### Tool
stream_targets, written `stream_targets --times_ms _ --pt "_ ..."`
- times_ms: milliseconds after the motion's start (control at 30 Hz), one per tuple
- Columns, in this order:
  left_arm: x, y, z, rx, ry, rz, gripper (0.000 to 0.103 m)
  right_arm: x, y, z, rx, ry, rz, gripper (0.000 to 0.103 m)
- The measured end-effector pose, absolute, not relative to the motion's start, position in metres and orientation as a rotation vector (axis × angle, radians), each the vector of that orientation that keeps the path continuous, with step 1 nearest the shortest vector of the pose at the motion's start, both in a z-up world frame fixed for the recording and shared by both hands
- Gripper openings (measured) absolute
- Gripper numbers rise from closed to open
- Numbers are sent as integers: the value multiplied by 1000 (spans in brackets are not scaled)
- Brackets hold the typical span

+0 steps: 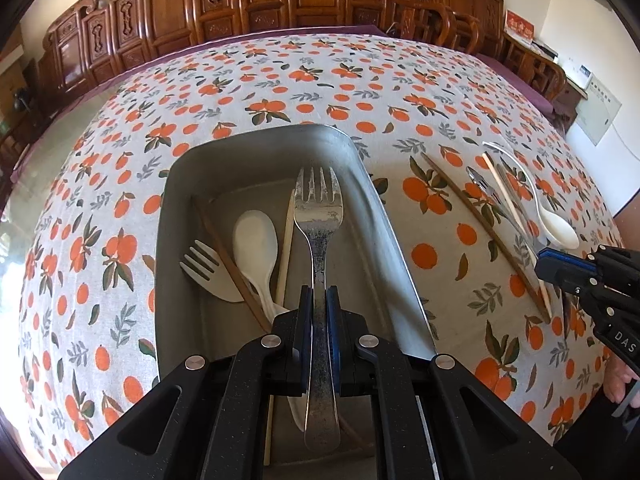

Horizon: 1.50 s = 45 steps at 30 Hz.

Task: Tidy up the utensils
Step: 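Carry the metal fork into the tray and open the left tool, then lower the smiley spoon into the tray and open the right tool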

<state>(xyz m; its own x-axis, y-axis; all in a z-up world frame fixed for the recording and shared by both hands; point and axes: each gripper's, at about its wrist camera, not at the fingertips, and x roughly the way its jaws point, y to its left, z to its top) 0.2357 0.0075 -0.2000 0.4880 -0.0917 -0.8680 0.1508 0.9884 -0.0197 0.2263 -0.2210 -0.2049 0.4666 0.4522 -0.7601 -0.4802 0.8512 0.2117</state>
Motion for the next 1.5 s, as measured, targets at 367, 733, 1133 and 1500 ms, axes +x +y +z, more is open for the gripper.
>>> stream_targets --times_ms 367,733,1133,1500 --pt "237 7 -204 69 1060 -142 7 225 -220 -203 -34 916 576 7" --pt "223 18 -182 61 979 -131 14 219 -216 -199 -11 914 579 7" --pt "214 47 -152 16 879 -113 37 216 -179 -164 5 874 625 7" --pt "212 87 -137 -34 826 -43 65 236 -109 -147 56 870 690 7"
